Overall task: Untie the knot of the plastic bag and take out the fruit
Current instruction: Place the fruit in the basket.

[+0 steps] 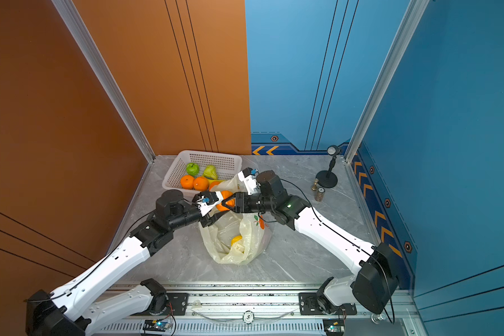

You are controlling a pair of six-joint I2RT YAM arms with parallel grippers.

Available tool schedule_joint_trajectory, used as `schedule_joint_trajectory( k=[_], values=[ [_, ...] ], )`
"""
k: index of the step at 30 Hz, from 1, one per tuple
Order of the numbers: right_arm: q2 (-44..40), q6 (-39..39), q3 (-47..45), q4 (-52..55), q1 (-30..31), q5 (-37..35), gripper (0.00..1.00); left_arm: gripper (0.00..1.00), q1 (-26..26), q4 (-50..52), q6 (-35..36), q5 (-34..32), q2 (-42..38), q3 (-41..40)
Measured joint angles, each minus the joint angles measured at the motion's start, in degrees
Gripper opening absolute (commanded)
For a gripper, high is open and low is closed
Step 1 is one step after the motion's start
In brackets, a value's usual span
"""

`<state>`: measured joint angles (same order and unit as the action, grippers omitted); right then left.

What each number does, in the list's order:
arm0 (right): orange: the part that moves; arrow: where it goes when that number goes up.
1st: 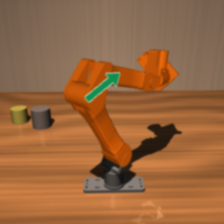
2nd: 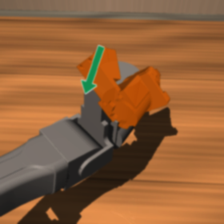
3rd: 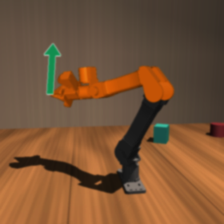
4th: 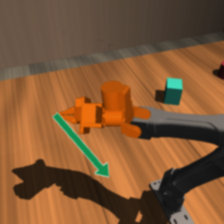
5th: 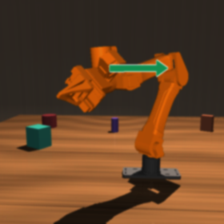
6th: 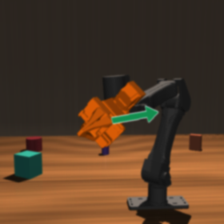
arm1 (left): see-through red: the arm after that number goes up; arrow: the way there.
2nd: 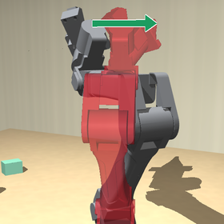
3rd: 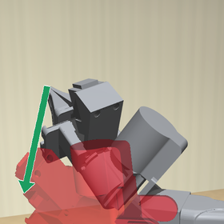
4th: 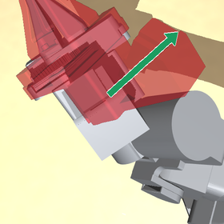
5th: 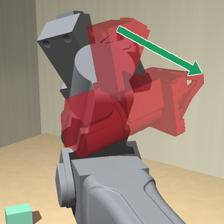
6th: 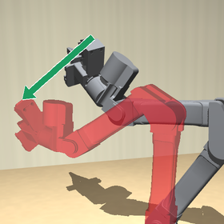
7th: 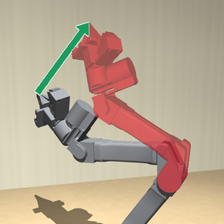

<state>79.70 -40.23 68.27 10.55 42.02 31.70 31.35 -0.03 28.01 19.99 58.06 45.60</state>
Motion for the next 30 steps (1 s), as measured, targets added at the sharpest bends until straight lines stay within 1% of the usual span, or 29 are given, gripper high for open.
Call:
schedule_joint_trajectory(
  k=[2, 6, 9, 12, 16, 20, 25, 30],
  values=[
    [0.0, 0.2, 0.0, 0.1, 0.0, 0.0, 0.57, 0.55, 0.0, 0.0, 0.1, 0.0, 0.0, 0.1],
    [0.0, 0.8, 0.3, 0.7, 0.1, 0.0, 0.76, 0.53, 0.0, -0.2, -0.3, -1.2, 0.0, 0.2],
    [0.0, 1.2, 0.7, 1.0, 0.7, -0.2, 0.82, 0.5, -0.7, -0.4, -2.6, -4.4, 0.7, 1.7],
    [-0.6, 1.4, 0.8, 0.8, 0.7, -1.6, 0.88, 0.48, -3.6, -0.4, -6.7, -7.3, 2.2, 4.2],
    [-1.7, 1.4, 0.8, 0.5, 0.4, -4.2, 0.92, 0.48, -9.1, 0.1, -14.0, -11.1, 5.9, 9.8],
    [-2.0, 1.4, 0.8, 0.0, 0.3, -6.3, 0.96, 0.48, -14.8, 3.5, -21.1, -14.4, 11.4, 17.0],
    [-2.0, 1.4, 0.8, 0.0, 0.3, -8.2, 0.98, 0.46, -22.2, 8.6, -29.5, -15.9, 19.3, 23.1],
    [-2.0, 1.4, 0.8, 0.2, 0.4, -10.2, 1.0, 0.45, -26.5, 16.3, -35.7, -17.2, 29.8, 30.5]
  ],
)
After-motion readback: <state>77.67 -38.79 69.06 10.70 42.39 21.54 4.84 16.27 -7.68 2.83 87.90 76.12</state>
